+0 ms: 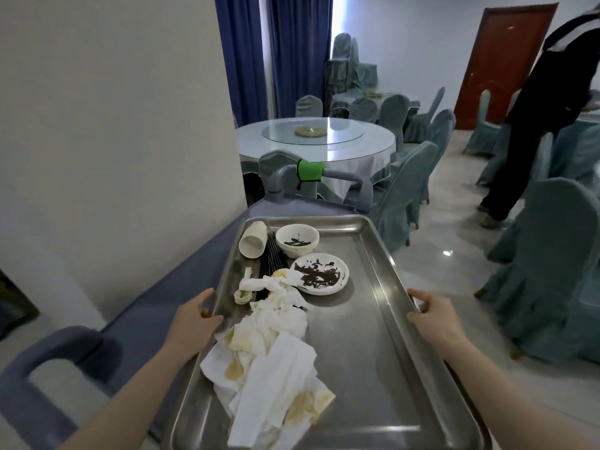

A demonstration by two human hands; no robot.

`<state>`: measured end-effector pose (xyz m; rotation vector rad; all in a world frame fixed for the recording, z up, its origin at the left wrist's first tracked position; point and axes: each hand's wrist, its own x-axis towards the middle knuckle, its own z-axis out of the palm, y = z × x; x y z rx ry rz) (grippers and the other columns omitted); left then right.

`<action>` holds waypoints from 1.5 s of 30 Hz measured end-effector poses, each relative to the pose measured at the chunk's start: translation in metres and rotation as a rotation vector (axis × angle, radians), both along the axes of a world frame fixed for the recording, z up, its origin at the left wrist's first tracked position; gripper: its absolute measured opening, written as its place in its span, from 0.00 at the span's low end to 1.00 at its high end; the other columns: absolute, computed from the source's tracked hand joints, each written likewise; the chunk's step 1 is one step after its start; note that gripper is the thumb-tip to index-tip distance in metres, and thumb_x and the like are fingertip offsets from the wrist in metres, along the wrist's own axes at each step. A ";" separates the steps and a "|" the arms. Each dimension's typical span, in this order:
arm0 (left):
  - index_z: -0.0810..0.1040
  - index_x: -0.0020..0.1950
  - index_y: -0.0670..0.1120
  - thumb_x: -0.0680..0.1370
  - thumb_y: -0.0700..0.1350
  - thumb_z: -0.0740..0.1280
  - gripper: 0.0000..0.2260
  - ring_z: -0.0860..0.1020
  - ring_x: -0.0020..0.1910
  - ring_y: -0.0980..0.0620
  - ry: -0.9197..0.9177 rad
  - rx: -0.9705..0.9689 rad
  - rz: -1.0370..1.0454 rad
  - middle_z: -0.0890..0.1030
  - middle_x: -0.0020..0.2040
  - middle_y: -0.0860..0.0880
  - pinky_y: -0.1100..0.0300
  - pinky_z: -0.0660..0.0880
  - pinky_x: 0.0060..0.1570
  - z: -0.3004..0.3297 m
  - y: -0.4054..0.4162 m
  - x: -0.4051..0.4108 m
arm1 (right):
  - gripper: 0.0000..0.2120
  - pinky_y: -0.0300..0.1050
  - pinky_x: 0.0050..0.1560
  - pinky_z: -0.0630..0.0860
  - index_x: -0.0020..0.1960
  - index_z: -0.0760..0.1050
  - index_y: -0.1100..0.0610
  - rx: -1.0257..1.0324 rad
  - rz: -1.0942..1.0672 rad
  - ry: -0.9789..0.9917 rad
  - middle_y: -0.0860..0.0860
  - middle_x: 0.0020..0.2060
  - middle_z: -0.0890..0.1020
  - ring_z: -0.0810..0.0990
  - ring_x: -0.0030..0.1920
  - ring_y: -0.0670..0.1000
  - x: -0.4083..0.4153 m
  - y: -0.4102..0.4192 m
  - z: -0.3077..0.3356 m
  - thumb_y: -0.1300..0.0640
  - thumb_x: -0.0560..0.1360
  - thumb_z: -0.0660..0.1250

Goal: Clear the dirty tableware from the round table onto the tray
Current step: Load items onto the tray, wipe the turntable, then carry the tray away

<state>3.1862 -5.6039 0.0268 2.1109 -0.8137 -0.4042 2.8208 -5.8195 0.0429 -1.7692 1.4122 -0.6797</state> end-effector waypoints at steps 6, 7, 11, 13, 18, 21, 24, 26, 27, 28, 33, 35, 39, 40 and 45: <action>0.68 0.72 0.50 0.72 0.37 0.73 0.30 0.73 0.33 0.53 0.094 -0.002 0.085 0.75 0.37 0.48 0.63 0.69 0.31 -0.027 -0.044 0.027 | 0.22 0.34 0.26 0.72 0.55 0.79 0.43 0.035 0.054 -0.013 0.43 0.22 0.78 0.77 0.24 0.42 0.044 -0.060 -0.013 0.52 0.62 0.66; 0.68 0.72 0.50 0.72 0.37 0.73 0.30 0.73 0.34 0.52 0.096 -0.001 0.092 0.75 0.36 0.48 0.62 0.69 0.31 -0.029 -0.049 0.032 | 0.21 0.34 0.26 0.71 0.54 0.79 0.42 0.040 0.060 -0.015 0.42 0.22 0.78 0.76 0.24 0.41 0.050 -0.068 -0.016 0.50 0.61 0.66; 0.67 0.72 0.50 0.72 0.36 0.73 0.31 0.70 0.30 0.49 0.113 -0.003 0.132 0.73 0.32 0.44 0.62 0.68 0.28 -0.040 -0.067 0.044 | 0.15 0.38 0.33 0.74 0.57 0.80 0.45 0.056 0.033 0.022 0.44 0.24 0.80 0.78 0.27 0.44 0.066 -0.093 -0.034 0.51 0.70 0.70; 0.68 0.72 0.51 0.71 0.36 0.73 0.31 0.69 0.29 0.49 0.113 0.005 0.145 0.72 0.32 0.44 0.64 0.68 0.27 -0.044 -0.072 0.047 | 0.17 0.37 0.33 0.74 0.59 0.79 0.46 0.058 0.015 0.023 0.43 0.25 0.80 0.78 0.27 0.42 0.070 -0.101 -0.040 0.54 0.70 0.69; 0.68 0.72 0.50 0.72 0.37 0.73 0.31 0.68 0.28 0.50 0.115 0.026 0.136 0.71 0.32 0.44 0.68 0.67 0.22 -0.047 -0.080 0.053 | 0.19 0.37 0.28 0.73 0.61 0.77 0.45 0.118 -0.013 0.002 0.45 0.26 0.80 0.79 0.26 0.43 0.078 -0.106 -0.048 0.52 0.70 0.72; 0.65 0.73 0.50 0.72 0.40 0.74 0.33 0.75 0.38 0.46 0.145 0.044 0.160 0.77 0.41 0.43 0.59 0.71 0.37 -0.044 -0.081 0.061 | 0.23 0.39 0.27 0.74 0.62 0.75 0.45 0.177 -0.045 -0.002 0.48 0.32 0.81 0.81 0.30 0.47 0.085 -0.104 -0.051 0.61 0.69 0.71; 0.66 0.73 0.49 0.74 0.40 0.71 0.29 0.78 0.46 0.46 0.203 0.024 0.173 0.81 0.46 0.44 0.55 0.71 0.47 -0.043 -0.074 0.071 | 0.25 0.42 0.29 0.77 0.63 0.73 0.47 0.239 -0.084 -0.071 0.51 0.37 0.81 0.82 0.32 0.51 0.092 -0.099 -0.054 0.66 0.70 0.68; 0.68 0.72 0.45 0.76 0.37 0.69 0.25 0.79 0.44 0.47 0.304 -0.001 0.179 0.82 0.47 0.44 0.54 0.74 0.46 -0.041 -0.066 0.079 | 0.23 0.44 0.33 0.78 0.63 0.74 0.49 0.250 -0.078 -0.106 0.51 0.38 0.81 0.81 0.34 0.53 0.098 -0.093 -0.055 0.66 0.71 0.66; 0.68 0.71 0.44 0.76 0.36 0.68 0.24 0.79 0.43 0.47 0.372 -0.013 0.182 0.81 0.49 0.43 0.55 0.76 0.44 -0.040 -0.061 0.083 | 0.19 0.45 0.34 0.78 0.59 0.77 0.50 0.237 -0.065 -0.102 0.51 0.38 0.81 0.81 0.36 0.54 0.102 -0.089 -0.057 0.66 0.72 0.65; 0.68 0.71 0.42 0.77 0.35 0.67 0.23 0.78 0.43 0.46 0.428 -0.012 0.183 0.81 0.52 0.41 0.56 0.77 0.43 -0.039 -0.055 0.086 | 0.13 0.44 0.34 0.78 0.52 0.80 0.50 0.217 -0.052 -0.091 0.50 0.36 0.82 0.81 0.36 0.54 0.107 -0.085 -0.058 0.64 0.72 0.65; 0.70 0.70 0.45 0.78 0.38 0.66 0.20 0.74 0.64 0.41 0.356 0.053 0.135 0.76 0.64 0.42 0.55 0.69 0.50 -0.030 -0.015 0.098 | 0.04 0.42 0.34 0.73 0.40 0.79 0.58 0.192 -0.068 -0.077 0.54 0.33 0.81 0.80 0.37 0.56 0.135 -0.068 -0.046 0.59 0.72 0.66; 0.73 0.67 0.48 0.78 0.39 0.66 0.17 0.75 0.62 0.43 0.345 0.037 0.137 0.77 0.62 0.44 0.55 0.70 0.49 -0.024 0.005 0.097 | 0.06 0.45 0.38 0.75 0.43 0.79 0.61 0.208 -0.090 -0.089 0.57 0.36 0.81 0.80 0.40 0.59 0.147 -0.064 -0.041 0.61 0.72 0.63; 0.74 0.62 0.48 0.78 0.37 0.66 0.15 0.78 0.53 0.47 0.435 -0.029 0.163 0.79 0.57 0.46 0.55 0.72 0.46 -0.018 0.041 0.087 | 0.10 0.48 0.47 0.77 0.52 0.78 0.61 0.260 -0.169 -0.118 0.58 0.46 0.81 0.79 0.46 0.60 0.177 -0.048 -0.044 0.64 0.73 0.62; 0.74 0.62 0.47 0.78 0.36 0.66 0.14 0.78 0.49 0.49 0.461 -0.047 0.162 0.80 0.55 0.46 0.55 0.72 0.46 -0.016 0.048 0.083 | 0.10 0.46 0.45 0.75 0.52 0.78 0.61 0.270 -0.191 -0.132 0.59 0.46 0.81 0.78 0.45 0.60 0.184 -0.041 -0.046 0.65 0.73 0.62; 0.78 0.55 0.51 0.78 0.37 0.66 0.11 0.80 0.47 0.56 0.367 -0.131 0.167 0.84 0.48 0.54 0.61 0.74 0.46 0.007 0.080 0.066 | 0.14 0.43 0.43 0.70 0.59 0.75 0.64 0.413 -0.264 -0.229 0.59 0.50 0.80 0.76 0.45 0.58 0.216 -0.006 -0.062 0.66 0.74 0.60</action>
